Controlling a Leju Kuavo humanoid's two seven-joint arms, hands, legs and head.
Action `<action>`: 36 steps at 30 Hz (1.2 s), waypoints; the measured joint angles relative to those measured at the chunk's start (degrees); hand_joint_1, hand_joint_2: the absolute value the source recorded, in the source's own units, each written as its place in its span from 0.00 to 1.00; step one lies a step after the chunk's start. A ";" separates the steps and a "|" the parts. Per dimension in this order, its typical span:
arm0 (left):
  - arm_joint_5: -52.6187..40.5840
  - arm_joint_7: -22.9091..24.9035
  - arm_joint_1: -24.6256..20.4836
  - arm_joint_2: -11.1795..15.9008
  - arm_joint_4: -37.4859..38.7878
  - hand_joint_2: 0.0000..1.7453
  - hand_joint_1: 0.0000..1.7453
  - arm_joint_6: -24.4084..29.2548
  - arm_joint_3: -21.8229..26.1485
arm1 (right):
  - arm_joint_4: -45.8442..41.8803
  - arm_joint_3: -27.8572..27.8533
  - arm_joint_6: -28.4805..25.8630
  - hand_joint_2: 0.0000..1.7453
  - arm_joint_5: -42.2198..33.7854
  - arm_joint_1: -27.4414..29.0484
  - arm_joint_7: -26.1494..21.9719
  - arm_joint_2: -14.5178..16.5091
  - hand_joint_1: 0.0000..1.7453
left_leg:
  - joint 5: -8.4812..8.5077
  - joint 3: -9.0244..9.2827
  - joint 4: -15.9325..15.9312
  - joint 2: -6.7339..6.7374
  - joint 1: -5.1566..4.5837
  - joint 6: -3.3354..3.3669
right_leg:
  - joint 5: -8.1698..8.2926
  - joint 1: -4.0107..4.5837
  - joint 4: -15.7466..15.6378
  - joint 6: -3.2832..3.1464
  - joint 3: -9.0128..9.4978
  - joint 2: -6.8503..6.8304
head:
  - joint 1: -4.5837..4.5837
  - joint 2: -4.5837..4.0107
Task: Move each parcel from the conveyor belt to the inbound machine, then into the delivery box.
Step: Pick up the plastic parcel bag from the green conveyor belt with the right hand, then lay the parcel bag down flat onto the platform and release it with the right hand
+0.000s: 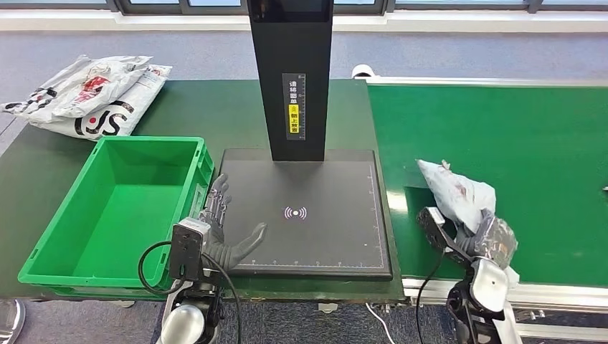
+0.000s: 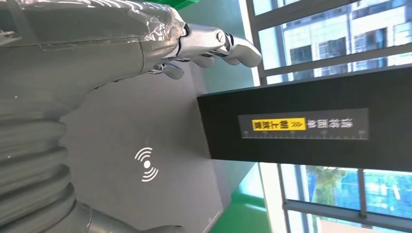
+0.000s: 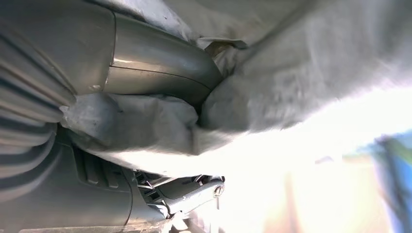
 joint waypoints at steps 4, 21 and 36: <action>0.25 -1.32 -0.16 -0.33 0.18 1.00 0.00 0.05 0.42 | -12.46 4.67 -6.42 1.00 -5.24 0.93 -7.68 0.76 1.00 | 0.02 -0.01 0.00 0.01 0.01 -0.04 | 0.00 0.02 0.00 -0.01 -0.05 0.03 | 0.00 0.01; 3.60 -4.46 -7.58 -0.60 6.44 1.00 0.00 -1.11 0.43 | -23.28 26.03 -0.81 1.00 -11.69 -3.83 -17.28 1.03 1.00 | 0.13 -0.01 0.00 -0.05 0.01 -0.04 | 0.07 0.01 0.00 0.03 0.00 -0.03 | 0.00 0.00; 5.27 -5.31 -9.96 0.44 9.09 1.00 0.00 -1.31 0.43 | -2.39 34.42 2.66 1.00 -6.42 -11.22 -9.74 -1.78 0.81 | 0.14 -0.05 0.01 -0.15 -0.01 -0.02 | 0.09 -0.02 -0.01 0.07 -0.01 -0.05 | 0.00 0.01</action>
